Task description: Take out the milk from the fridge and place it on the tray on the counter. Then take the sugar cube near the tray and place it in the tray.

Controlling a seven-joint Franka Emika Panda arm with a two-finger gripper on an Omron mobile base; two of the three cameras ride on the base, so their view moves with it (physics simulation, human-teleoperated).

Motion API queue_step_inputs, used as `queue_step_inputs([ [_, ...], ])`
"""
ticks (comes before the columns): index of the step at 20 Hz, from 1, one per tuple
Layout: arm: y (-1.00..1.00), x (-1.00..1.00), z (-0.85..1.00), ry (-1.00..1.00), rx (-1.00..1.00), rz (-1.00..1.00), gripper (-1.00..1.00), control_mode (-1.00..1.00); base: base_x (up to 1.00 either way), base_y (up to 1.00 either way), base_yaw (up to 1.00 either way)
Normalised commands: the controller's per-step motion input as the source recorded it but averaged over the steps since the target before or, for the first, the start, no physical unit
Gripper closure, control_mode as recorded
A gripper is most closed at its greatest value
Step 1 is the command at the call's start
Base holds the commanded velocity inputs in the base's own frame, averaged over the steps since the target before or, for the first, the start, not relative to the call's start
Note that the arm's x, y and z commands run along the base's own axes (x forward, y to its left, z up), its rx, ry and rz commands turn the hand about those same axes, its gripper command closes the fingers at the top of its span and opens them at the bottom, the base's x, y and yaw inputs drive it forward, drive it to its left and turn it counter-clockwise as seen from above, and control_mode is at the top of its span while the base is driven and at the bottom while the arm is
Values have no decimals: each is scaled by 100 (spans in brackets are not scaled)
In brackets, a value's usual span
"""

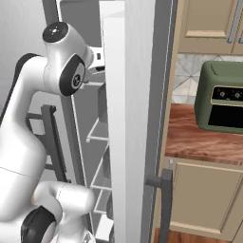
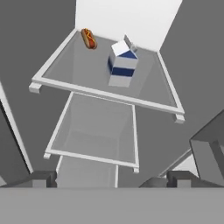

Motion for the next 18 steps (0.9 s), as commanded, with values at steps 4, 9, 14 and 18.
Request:
queue_step_inputs([
  [4,-16,21,18,-3,2,3,-100,-100,0,0,0],
  [9,0,22,11,-5,0,0,-100,-100,0,0,0],
  [14,0,41,7,-1,0,0,-100,-100,0,0,0],
  [18,0,46,7,-1,0,0,-100,-100,0,0,0],
])
